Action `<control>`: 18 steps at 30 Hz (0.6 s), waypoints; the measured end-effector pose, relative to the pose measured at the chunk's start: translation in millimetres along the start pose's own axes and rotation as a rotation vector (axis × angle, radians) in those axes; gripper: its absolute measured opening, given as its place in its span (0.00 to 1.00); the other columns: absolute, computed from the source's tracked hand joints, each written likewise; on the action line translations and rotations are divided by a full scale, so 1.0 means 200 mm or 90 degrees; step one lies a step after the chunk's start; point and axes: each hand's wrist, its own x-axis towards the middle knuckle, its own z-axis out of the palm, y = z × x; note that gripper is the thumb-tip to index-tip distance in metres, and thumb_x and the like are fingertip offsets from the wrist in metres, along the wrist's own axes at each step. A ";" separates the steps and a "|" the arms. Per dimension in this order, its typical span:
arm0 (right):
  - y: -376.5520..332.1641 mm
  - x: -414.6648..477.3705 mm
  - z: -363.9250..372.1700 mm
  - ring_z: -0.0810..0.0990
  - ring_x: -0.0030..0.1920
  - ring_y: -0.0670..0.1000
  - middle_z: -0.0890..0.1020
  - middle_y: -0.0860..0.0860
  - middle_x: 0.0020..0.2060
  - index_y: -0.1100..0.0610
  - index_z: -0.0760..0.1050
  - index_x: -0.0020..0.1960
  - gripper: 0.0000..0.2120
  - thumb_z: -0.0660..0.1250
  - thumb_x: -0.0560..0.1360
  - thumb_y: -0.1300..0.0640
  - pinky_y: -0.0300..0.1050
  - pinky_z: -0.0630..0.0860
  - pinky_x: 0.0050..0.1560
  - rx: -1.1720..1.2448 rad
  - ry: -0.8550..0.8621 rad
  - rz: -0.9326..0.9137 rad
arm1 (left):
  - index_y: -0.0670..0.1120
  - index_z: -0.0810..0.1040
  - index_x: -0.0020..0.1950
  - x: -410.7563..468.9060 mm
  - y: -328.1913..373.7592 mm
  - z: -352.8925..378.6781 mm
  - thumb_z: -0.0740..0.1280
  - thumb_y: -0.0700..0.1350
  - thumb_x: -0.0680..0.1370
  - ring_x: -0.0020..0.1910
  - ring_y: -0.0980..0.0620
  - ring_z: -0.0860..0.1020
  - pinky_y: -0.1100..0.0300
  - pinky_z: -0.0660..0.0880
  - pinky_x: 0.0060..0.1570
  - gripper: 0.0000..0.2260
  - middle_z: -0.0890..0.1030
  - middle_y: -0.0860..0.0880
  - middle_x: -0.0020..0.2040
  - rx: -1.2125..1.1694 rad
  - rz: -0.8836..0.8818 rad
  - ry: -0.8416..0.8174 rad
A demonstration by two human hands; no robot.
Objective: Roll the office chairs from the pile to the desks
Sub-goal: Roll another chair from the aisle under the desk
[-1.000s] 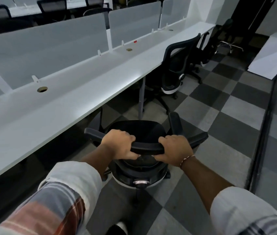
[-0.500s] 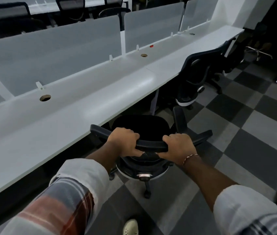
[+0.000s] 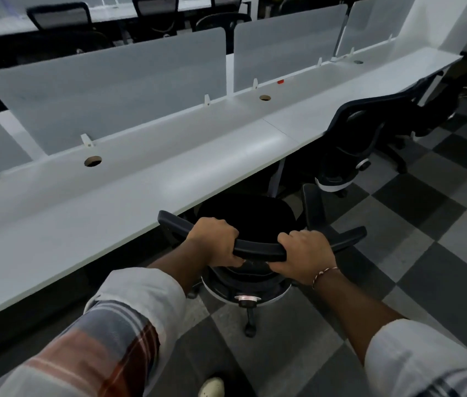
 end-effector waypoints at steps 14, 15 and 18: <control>0.04 -0.42 -0.14 0.78 0.34 0.54 0.77 0.49 0.32 0.49 0.64 0.39 0.21 0.68 0.66 0.35 0.46 0.63 0.36 0.043 -0.072 -0.149 | 0.54 0.77 0.42 -0.38 0.49 0.06 0.64 0.69 0.70 0.38 0.52 0.77 0.57 0.74 0.40 0.19 0.77 0.55 0.36 -0.020 -0.163 -0.058; 0.03 -0.46 -0.14 0.77 0.31 0.54 0.76 0.49 0.29 0.50 0.65 0.37 0.22 0.70 0.64 0.35 0.46 0.63 0.35 0.037 -0.060 -0.156 | 0.54 0.78 0.42 -0.42 0.52 0.07 0.64 0.69 0.69 0.38 0.52 0.77 0.57 0.75 0.40 0.19 0.77 0.55 0.36 -0.022 -0.171 -0.056; 0.02 -0.57 -0.16 0.76 0.28 0.53 0.74 0.48 0.27 0.50 0.66 0.35 0.22 0.72 0.62 0.36 0.45 0.63 0.33 0.027 -0.040 -0.168 | 0.54 0.77 0.41 -0.53 0.64 0.09 0.64 0.69 0.70 0.37 0.53 0.77 0.56 0.77 0.42 0.19 0.77 0.55 0.35 -0.027 -0.196 -0.050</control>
